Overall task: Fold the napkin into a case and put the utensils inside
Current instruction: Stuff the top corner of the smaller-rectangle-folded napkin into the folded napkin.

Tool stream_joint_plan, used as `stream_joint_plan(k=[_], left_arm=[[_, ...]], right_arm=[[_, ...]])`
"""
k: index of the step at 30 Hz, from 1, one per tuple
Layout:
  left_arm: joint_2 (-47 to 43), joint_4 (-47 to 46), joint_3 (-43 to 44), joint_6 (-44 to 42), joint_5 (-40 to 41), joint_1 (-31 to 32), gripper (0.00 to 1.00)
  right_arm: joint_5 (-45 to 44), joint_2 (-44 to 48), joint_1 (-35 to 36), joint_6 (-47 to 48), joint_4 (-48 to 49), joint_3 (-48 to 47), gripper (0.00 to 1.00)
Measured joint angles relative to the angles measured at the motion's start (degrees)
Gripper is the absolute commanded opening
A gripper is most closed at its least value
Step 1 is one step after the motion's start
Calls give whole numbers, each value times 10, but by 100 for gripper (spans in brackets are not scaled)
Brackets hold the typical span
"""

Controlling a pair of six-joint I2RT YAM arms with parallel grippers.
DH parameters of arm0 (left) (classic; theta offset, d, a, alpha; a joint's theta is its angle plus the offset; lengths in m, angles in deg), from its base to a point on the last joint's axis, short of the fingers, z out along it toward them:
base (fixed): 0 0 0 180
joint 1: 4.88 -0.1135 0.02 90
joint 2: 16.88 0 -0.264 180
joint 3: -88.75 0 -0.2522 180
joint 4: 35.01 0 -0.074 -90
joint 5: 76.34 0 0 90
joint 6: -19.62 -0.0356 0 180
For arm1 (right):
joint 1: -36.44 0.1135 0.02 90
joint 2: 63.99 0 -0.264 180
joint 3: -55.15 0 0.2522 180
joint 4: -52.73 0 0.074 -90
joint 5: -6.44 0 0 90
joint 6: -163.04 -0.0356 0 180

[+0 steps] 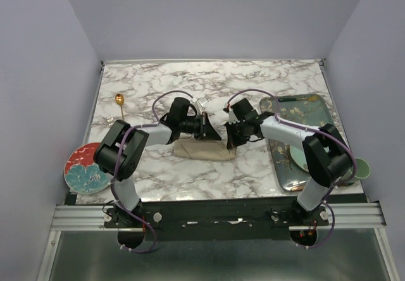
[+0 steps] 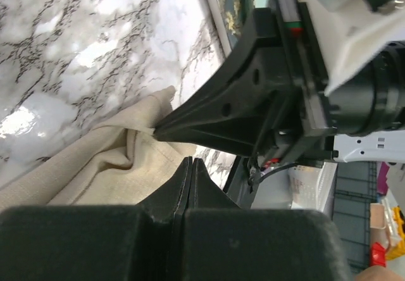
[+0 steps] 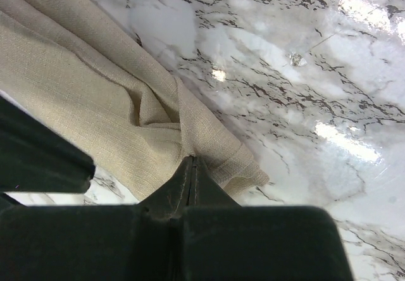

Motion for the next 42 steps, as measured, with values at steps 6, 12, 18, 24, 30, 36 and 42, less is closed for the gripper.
stream_joint_plan(k=[6,12,18,24,30,36,42], left_arm=[[-2,24,0,-10,4,1,0],[42,34,2,-3,17,14,0],[90,32,22,21,26,30,0],[118,9,48,44,27,37,0],[128,13,59,49,27,39,0],[129,17,62,52,26,35,16],[91,20,43,28,27,30,27]], right_arm=[[0,0,-2,-2,0,0,0],[1,12,-7,-3,0,0,1],[1,15,-10,-6,0,1,1],[1,14,-13,-6,0,5,0],[1,0,-15,-1,0,5,2],[-4,-23,-15,12,-14,-10,7],[-10,-25,-15,22,-21,-14,8]])
